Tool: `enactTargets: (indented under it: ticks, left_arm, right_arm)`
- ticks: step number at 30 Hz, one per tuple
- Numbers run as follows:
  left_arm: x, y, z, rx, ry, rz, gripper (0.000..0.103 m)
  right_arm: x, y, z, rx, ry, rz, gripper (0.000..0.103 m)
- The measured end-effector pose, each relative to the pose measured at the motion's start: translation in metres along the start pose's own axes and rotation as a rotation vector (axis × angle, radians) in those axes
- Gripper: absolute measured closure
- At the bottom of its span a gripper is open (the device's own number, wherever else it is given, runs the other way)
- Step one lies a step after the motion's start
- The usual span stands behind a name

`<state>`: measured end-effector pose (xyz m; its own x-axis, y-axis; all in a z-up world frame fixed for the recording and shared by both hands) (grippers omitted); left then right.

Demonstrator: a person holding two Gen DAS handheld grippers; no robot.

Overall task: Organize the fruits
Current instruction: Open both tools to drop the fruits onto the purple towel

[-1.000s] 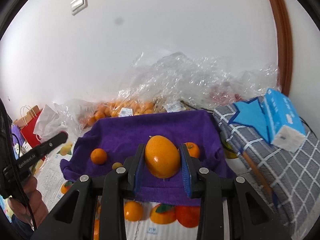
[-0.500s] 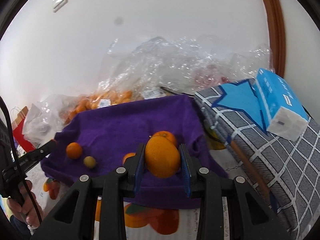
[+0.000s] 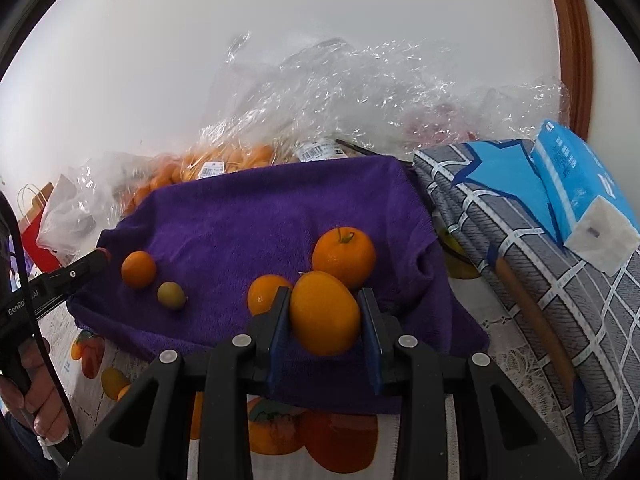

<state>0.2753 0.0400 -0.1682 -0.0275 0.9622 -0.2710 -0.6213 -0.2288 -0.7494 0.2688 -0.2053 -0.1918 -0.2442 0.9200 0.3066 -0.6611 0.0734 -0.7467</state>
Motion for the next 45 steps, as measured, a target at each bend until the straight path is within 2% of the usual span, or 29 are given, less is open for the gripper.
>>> enactTargets:
  ticks: [17,27,32,35,37,41,45]
  left_arm:
    - [-0.008,0.005,-0.007,0.029,-0.021,-0.041,0.079]
    - [-0.008,0.005,-0.009,0.03,-0.026,-0.051,0.079]
    - [-0.008,0.005,-0.008,0.026,-0.022,-0.053,0.079]
    - [-0.009,0.003,-0.003,-0.003,-0.01,-0.055,0.068]
    - [-0.01,0.002,-0.001,-0.012,-0.009,-0.055,0.065]
    - [-0.008,0.0,0.0,-0.017,-0.008,-0.04,0.065]
    - [-0.007,0.0,0.002,-0.013,-0.019,-0.032,0.065]
  right_arm:
    - [-0.003,0.002,-0.008,0.021,0.011,-0.002,0.069]
    - [0.0,0.001,-0.002,-0.002,0.012,0.017,0.069]
    - [0.004,-0.001,0.009,-0.052,0.022,0.043,0.056]
    - [0.007,-0.003,0.015,-0.081,0.037,0.056,0.05]
    - [0.008,-0.004,0.02,-0.107,0.044,0.051,0.045]
    - [0.012,-0.003,0.026,-0.12,0.035,0.067,0.045]
    - [0.016,-0.004,0.031,-0.139,0.11,0.096,0.045]
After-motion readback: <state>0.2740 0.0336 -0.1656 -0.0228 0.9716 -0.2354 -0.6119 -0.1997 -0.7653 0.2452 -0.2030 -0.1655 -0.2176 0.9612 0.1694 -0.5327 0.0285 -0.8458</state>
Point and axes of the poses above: each gripper's, at about its wrist camera, not at the fingertips, and z roughly against the way its jaws point, x to its left, y to its underside, the point moved 5 cm from there along -z, roughly the way its jaws point, and after that the axes turned 12 degrees about -y, right-handed, at the moved point
